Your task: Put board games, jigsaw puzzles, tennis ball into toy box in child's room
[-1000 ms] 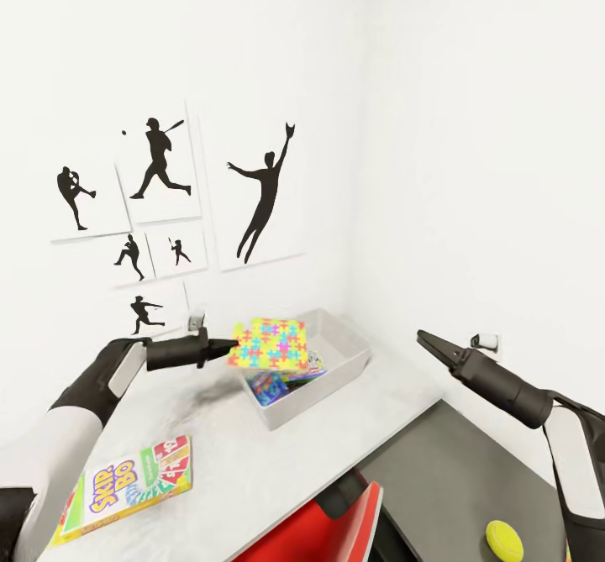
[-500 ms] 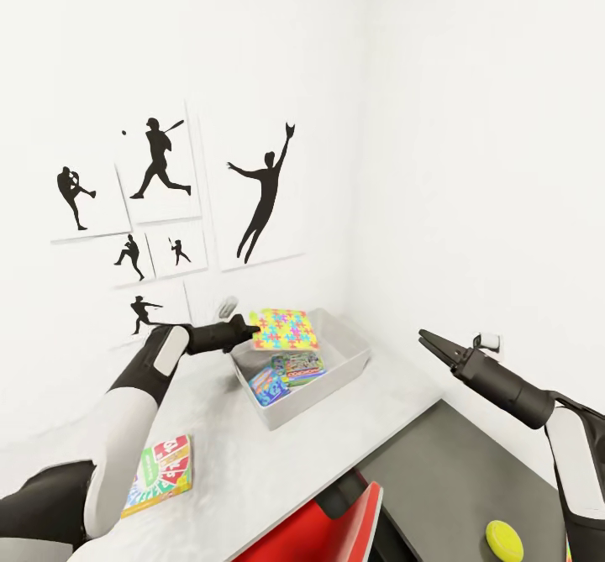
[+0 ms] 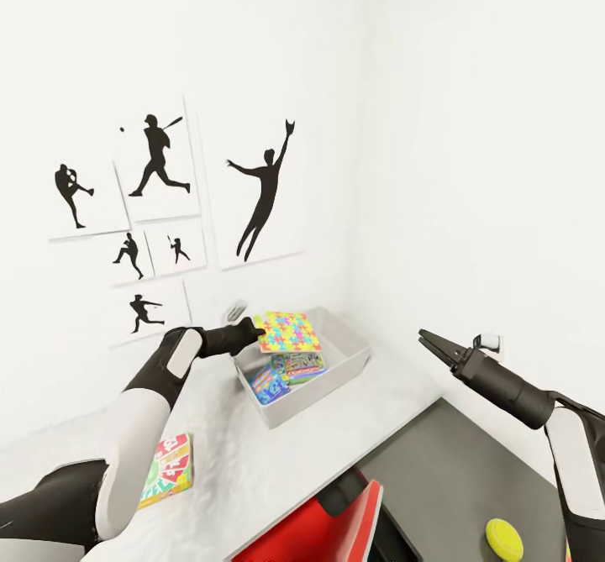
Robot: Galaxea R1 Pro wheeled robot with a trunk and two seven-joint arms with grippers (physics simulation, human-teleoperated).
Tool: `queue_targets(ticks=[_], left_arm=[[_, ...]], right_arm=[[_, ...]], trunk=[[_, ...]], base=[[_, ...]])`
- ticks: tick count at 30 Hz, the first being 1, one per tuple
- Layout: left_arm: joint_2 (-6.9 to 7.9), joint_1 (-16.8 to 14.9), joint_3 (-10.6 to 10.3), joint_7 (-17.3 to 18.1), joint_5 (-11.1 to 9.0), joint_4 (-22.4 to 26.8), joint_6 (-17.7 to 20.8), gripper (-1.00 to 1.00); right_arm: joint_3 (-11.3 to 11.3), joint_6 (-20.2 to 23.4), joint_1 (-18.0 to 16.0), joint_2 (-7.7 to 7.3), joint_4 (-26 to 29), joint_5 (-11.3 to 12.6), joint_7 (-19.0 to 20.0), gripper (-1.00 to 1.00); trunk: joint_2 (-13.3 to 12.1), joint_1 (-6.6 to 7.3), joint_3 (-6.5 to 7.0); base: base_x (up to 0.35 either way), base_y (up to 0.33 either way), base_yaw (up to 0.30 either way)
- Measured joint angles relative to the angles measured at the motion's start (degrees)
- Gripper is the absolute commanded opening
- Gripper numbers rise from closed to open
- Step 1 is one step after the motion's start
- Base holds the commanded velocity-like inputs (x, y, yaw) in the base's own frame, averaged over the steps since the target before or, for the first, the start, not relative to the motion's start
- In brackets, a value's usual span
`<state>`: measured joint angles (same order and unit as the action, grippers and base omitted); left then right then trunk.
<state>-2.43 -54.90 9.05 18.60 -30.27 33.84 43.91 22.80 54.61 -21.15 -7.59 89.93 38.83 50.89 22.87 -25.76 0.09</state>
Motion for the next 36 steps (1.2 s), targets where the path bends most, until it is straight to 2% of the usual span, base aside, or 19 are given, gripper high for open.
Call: queue_targets(ticks=[23, 36], left_arm=[[0.49, -1.09, -0.06, 0.12, 0.17, 0.60, 0.57, -1.00], [0.18, -1.10, 0.00, 0.04, 0.18, 0.60, 0.39, -1.00]], right_arm=[[0.02, -0.02, 0.04, -0.29, -0.10, 0.08, -0.37, 1.00], [1.11, -1.90, 0.04, -0.30, -0.11, 0.11, -0.28, 1.00]], trunk=[[-0.09, 0.02, -2.01], [-0.09, 0.02, -3.23]], base=[[0.000, 0.000, 0.000], [0.000, 0.000, 0.000]])
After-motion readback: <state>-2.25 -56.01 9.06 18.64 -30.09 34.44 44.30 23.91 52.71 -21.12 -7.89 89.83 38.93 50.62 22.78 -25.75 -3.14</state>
